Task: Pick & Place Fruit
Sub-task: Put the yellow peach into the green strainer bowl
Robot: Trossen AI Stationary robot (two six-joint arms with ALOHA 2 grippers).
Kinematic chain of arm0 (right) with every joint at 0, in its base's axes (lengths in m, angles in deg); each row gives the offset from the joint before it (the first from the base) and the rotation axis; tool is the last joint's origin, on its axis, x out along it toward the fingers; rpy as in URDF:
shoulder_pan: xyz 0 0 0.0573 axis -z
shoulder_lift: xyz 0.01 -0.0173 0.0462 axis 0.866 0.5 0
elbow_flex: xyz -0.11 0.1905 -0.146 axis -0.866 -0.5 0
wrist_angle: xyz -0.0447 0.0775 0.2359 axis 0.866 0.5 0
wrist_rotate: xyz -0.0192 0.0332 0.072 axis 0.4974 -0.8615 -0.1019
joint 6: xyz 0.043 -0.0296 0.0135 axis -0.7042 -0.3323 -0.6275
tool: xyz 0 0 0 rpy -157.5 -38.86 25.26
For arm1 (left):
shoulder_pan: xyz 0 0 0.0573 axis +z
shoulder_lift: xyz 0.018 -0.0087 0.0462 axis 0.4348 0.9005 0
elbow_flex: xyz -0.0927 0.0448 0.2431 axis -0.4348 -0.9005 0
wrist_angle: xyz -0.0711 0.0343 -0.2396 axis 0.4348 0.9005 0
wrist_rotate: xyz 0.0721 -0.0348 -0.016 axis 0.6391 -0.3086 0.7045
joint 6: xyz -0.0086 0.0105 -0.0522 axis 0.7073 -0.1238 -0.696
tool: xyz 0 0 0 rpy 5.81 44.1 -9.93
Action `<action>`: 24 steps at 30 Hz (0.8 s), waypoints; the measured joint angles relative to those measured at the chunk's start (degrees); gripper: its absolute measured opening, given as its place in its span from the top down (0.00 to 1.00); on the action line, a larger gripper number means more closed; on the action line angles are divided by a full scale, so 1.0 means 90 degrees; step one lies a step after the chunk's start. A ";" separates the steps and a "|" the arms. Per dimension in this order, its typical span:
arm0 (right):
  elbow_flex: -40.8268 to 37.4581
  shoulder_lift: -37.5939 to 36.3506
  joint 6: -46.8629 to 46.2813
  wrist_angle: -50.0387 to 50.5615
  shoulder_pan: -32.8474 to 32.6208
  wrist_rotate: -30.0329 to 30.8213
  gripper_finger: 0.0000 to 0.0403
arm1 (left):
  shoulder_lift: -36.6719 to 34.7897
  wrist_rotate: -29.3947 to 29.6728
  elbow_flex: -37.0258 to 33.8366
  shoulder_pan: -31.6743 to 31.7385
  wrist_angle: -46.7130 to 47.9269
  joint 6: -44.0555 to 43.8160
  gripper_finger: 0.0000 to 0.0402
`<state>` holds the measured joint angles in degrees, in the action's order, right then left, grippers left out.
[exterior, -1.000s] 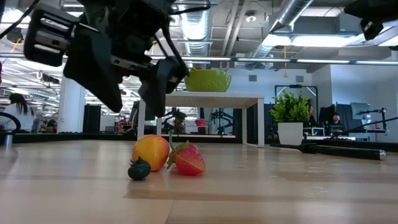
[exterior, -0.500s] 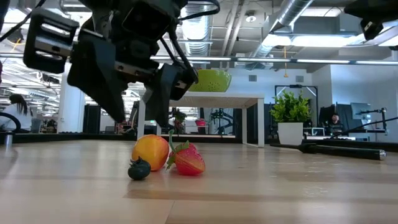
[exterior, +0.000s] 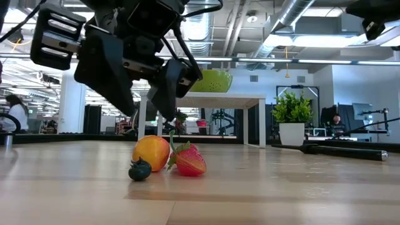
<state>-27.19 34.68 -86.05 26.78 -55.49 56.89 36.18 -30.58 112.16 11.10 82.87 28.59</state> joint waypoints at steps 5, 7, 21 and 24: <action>0.0000 -0.0002 0.0000 -0.0002 0.0000 0.0000 0.96 | -0.0001 0.0286 0.0000 -0.0009 -0.0139 -0.0160 0.50; 0.0000 -0.0002 -0.0002 0.0000 0.0000 0.0000 0.96 | -0.0005 0.0541 0.0000 -0.0010 -0.0155 -0.0286 0.49; 0.0000 0.0001 0.0000 0.0000 0.0000 0.0000 0.96 | -0.0260 0.0854 -0.0001 -0.0175 -0.0091 -0.1833 0.42; 0.0000 0.0001 -0.0001 0.0000 0.0000 0.0000 0.96 | -0.0430 0.0890 0.0000 -0.0377 -0.0099 -0.1726 0.36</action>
<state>-27.19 34.69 -86.06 26.78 -55.49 56.89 32.31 -22.57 112.16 7.71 81.98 13.06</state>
